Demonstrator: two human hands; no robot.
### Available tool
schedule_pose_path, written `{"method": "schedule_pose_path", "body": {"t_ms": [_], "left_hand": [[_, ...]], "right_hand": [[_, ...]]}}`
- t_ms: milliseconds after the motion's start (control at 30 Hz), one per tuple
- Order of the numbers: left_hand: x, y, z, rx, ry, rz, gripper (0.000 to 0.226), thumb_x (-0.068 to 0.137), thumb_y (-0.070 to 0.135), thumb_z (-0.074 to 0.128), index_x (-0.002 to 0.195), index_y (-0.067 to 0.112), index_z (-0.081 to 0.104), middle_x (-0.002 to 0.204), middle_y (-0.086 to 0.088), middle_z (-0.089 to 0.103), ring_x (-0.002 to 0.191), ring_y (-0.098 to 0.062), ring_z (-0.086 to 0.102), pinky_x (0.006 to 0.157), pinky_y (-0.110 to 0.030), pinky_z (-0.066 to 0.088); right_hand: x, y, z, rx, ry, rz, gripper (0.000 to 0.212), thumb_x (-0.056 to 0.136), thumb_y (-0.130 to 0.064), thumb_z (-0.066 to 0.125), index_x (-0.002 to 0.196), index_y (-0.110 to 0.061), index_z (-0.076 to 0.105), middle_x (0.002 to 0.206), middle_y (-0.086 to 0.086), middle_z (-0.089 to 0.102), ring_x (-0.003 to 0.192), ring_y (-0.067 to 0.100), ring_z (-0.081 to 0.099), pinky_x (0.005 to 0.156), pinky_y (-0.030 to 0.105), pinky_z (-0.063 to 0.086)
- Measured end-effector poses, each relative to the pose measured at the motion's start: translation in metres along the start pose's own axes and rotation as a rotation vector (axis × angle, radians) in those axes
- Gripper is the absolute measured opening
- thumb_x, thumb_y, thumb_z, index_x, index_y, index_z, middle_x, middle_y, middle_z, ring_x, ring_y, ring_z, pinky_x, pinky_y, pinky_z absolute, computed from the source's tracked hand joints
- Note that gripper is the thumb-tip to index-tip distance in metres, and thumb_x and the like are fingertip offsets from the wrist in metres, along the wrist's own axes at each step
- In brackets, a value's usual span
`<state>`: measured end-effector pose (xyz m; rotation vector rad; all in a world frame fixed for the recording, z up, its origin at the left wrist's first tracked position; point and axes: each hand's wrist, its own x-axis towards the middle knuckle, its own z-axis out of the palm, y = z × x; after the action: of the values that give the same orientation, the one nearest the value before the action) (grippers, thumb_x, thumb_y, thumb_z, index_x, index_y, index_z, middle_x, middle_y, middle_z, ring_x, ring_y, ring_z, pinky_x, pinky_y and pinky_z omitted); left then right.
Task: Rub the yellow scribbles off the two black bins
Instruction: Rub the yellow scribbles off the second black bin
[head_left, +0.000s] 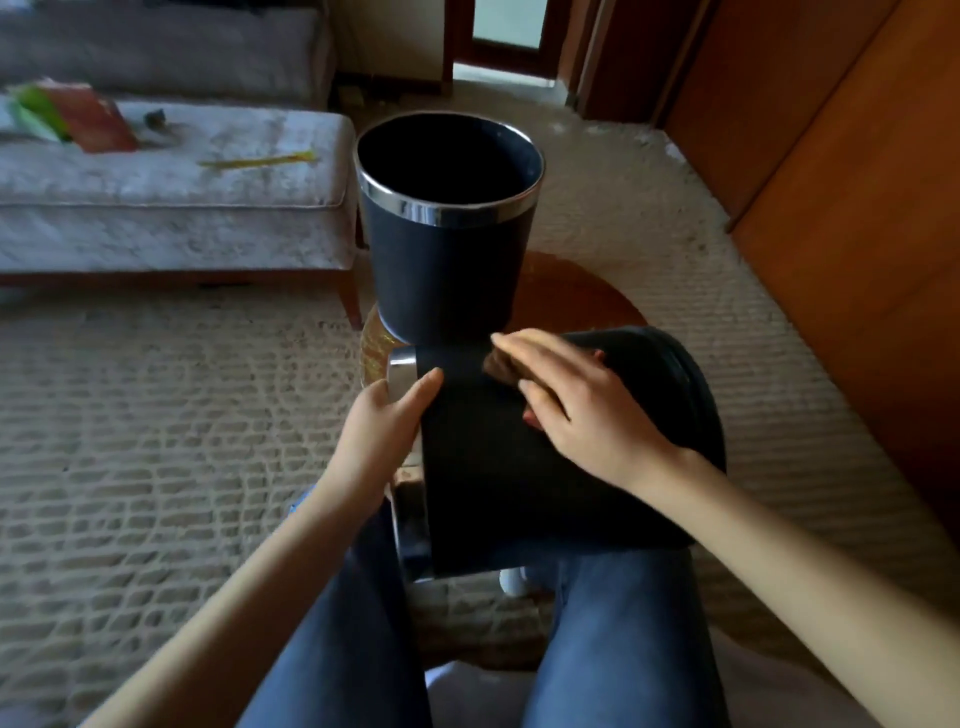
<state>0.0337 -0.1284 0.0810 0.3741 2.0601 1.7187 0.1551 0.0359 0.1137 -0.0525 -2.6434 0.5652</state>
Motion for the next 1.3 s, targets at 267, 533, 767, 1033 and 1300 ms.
{"method": "schedule_pose_path", "body": {"t_ms": [267, 533, 767, 1033, 1300], "left_hand": [[0.030, 0.033, 0.014, 0.066, -0.023, 0.107, 0.065, 0.075, 0.060, 0.066, 0.085, -0.004, 0.065, 0.077, -0.022, 0.071, 0.065, -0.014, 0.062, 0.067, -0.050, 0.054], [0.024, 0.105, 0.037, 0.545, -0.258, 0.503, 0.043, 0.091, 0.041, 0.064, 0.074, 0.003, 0.054, 0.061, 0.003, 0.048, 0.053, -0.006, 0.042, 0.054, -0.022, 0.034], [0.020, 0.146, 0.060, 0.775, -0.509, 0.711, 0.034, 0.090, 0.029, 0.070, 0.063, 0.027, 0.050, 0.059, 0.013, 0.049, 0.056, 0.004, 0.051, 0.056, -0.016, 0.035], [0.023, 0.138, 0.039, 0.835, -0.588, 0.728, 0.034, 0.087, 0.038, 0.073, 0.065, 0.030, 0.048, 0.061, 0.009, 0.052, 0.061, -0.001, 0.050, 0.060, -0.016, 0.037], [0.016, 0.126, 0.040, 0.822, -0.587, 1.060, 0.036, 0.084, 0.055, 0.054, 0.070, 0.022, 0.055, 0.065, 0.013, 0.041, 0.068, 0.000, 0.042, 0.063, -0.001, 0.031]], "right_hand": [[-0.008, 0.054, -0.081, 0.127, 0.365, 0.564, 0.030, 0.092, -0.019, 0.068, 0.120, -0.010, 0.061, 0.114, 0.005, 0.058, 0.105, 0.018, 0.057, 0.075, 0.008, 0.041], [-0.009, 0.068, -0.107, 0.075, 0.503, 0.569, 0.032, 0.099, -0.035, 0.056, 0.123, -0.013, 0.056, 0.102, -0.006, 0.058, 0.093, 0.008, 0.053, 0.076, 0.022, 0.040], [0.004, 0.076, -0.105, 0.171, 0.597, 0.512, 0.035, 0.103, -0.033, 0.042, 0.123, -0.008, 0.056, 0.118, 0.007, 0.060, 0.110, 0.019, 0.056, 0.088, 0.024, 0.040], [-0.003, 0.090, -0.093, 0.217, 0.579, 0.580, 0.027, 0.097, -0.032, 0.060, 0.116, -0.013, 0.054, 0.104, -0.002, 0.059, 0.095, 0.010, 0.057, 0.075, 0.021, 0.043], [0.006, 0.086, -0.084, 0.364, 0.445, 0.450, 0.028, 0.099, -0.033, 0.050, 0.123, -0.023, 0.063, 0.121, -0.009, 0.060, 0.116, 0.000, 0.054, 0.093, 0.008, 0.037]]}}
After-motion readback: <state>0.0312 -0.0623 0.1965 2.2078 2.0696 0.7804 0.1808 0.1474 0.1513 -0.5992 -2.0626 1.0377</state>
